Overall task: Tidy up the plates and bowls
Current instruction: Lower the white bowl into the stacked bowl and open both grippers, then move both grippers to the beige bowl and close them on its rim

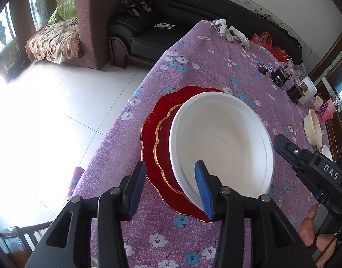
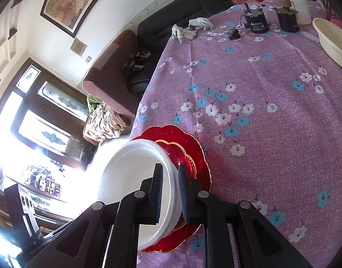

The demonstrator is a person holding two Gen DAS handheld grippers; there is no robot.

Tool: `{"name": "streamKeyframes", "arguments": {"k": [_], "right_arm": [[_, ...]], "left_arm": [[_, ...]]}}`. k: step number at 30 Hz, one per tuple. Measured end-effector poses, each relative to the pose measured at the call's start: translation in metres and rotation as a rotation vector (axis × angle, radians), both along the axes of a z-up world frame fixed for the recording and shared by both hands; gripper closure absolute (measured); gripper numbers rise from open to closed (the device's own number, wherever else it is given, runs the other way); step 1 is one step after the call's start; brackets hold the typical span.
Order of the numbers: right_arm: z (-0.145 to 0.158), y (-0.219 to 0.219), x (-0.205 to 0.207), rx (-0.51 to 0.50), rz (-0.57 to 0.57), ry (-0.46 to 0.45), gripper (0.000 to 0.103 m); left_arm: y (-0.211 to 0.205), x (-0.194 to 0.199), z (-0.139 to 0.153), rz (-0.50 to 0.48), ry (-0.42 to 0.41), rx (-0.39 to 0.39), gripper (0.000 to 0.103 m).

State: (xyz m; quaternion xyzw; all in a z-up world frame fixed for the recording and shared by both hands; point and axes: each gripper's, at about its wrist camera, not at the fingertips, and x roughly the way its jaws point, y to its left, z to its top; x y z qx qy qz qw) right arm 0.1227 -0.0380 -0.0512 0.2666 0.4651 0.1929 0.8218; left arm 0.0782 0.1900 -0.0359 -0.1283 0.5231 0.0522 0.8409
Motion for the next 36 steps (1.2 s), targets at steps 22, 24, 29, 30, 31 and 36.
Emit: {"name": "streamKeyframes", "arguments": {"k": [22,24,29,30,31,36], "right_arm": [[0.022,-0.083,-0.009,-0.007,-0.116,-0.126,0.087],[0.022,-0.107,-0.007,0.003,-0.151,-0.126,0.087],[0.015,-0.169,-0.002,0.025,-0.233,-0.111,0.087],[0.013,-0.18,-0.001,0.03,-0.247,-0.107,0.087],[0.011,-0.192,-0.001,0.032,-0.262,-0.104,0.087],[0.004,-0.246,0.0,0.053,-0.323,-0.094,0.087]], "left_arm": [[-0.077,-0.002,0.081,-0.046,-0.265,0.11,0.046],[-0.11,0.007,0.079,-0.104,-0.265,0.098,0.046],[-0.174,0.032,0.06,-0.188,-0.235,0.054,0.046],[-0.187,0.038,0.055,-0.206,-0.224,0.049,0.046],[-0.197,0.043,0.05,-0.221,-0.211,0.046,0.046],[-0.245,0.062,0.024,-0.286,-0.145,0.046,0.046]]}}
